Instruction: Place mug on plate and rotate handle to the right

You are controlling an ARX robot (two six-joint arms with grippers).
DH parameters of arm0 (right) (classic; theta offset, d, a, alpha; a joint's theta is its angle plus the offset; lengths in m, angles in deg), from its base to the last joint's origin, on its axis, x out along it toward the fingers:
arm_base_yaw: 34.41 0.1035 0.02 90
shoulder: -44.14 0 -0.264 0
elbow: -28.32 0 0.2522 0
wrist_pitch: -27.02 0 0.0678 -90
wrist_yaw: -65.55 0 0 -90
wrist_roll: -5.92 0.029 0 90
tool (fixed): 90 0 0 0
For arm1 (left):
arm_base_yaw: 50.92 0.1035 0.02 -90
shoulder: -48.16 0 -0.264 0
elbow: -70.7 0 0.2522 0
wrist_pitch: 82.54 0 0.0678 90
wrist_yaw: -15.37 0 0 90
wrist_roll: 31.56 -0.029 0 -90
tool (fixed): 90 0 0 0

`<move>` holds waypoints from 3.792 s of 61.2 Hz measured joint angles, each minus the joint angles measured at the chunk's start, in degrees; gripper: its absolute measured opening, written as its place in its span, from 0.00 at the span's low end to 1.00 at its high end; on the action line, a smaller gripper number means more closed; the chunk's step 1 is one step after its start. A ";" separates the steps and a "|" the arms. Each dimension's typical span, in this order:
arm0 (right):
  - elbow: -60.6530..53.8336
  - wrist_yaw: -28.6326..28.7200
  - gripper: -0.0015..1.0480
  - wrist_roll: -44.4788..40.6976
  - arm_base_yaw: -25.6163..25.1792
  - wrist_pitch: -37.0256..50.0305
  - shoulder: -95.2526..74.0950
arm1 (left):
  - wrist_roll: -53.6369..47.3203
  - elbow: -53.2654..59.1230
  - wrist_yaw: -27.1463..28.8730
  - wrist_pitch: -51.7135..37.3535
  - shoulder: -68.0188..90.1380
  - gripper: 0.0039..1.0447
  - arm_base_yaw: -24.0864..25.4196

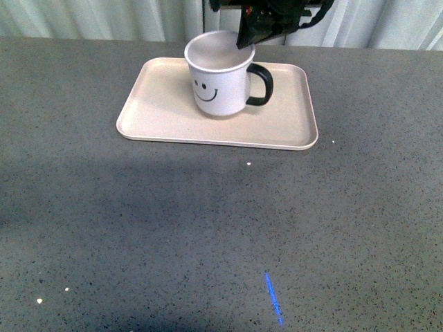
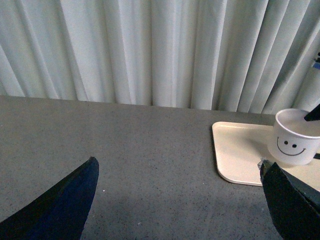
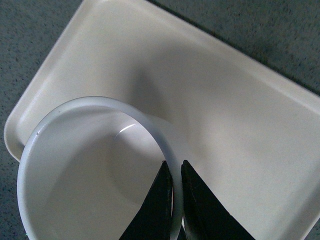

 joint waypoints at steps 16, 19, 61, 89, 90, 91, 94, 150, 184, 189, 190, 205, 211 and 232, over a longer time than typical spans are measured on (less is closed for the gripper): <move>9.88 9.77 0.02 -13.16 -1.31 -8.35 -3.54 | 0.00 0.00 0.00 0.00 0.00 0.91 0.00; 11.39 10.73 0.02 -15.58 -1.44 -9.88 -4.50 | 0.00 0.00 0.00 0.00 0.00 0.91 0.00; 28.96 16.20 0.02 -27.78 -3.26 -22.86 -16.76 | -0.02 0.00 0.00 0.00 0.00 0.91 0.00; 25.57 15.45 0.02 -30.80 -3.93 -22.14 -16.87 | 0.00 0.00 0.00 0.00 0.00 0.91 0.00; 25.55 15.45 0.02 -30.84 -3.96 -22.14 -16.87 | 0.00 0.00 0.00 0.00 0.00 0.91 0.00; 25.53 15.45 0.02 -30.93 -3.96 -22.14 -16.87 | 0.00 0.00 0.00 0.00 0.00 0.91 0.00; 25.51 15.30 0.02 -31.08 -4.00 -22.14 -16.87 | -0.02 0.00 0.00 0.00 0.00 0.91 0.00; -0.68 29.44 0.91 -27.43 -7.02 0.66 11.34 | 0.00 0.00 0.00 0.00 0.00 0.91 0.00; -77.61 -15.69 0.01 5.66 -8.22 84.26 43.95 | -0.02 0.00 0.00 0.00 0.00 0.91 0.00; -83.01 -14.99 0.02 5.95 -8.41 85.83 47.04 | -0.02 0.00 0.00 0.00 0.00 0.91 0.00; -84.48 -14.84 0.02 5.97 -8.50 86.25 48.17 | -0.02 0.00 0.00 0.00 0.00 0.91 0.00; -95.71 -11.96 0.02 5.99 -11.72 88.13 57.66 | -0.02 0.00 0.00 0.00 0.00 0.91 0.00; -99.43 -11.87 0.02 6.01 -12.15 88.11 61.40 | -0.02 0.00 0.00 0.00 0.00 0.91 0.00; -108.08 -11.74 0.02 6.01 -12.20 83.52 74.51 | -0.02 0.00 0.00 0.00 0.00 0.91 0.00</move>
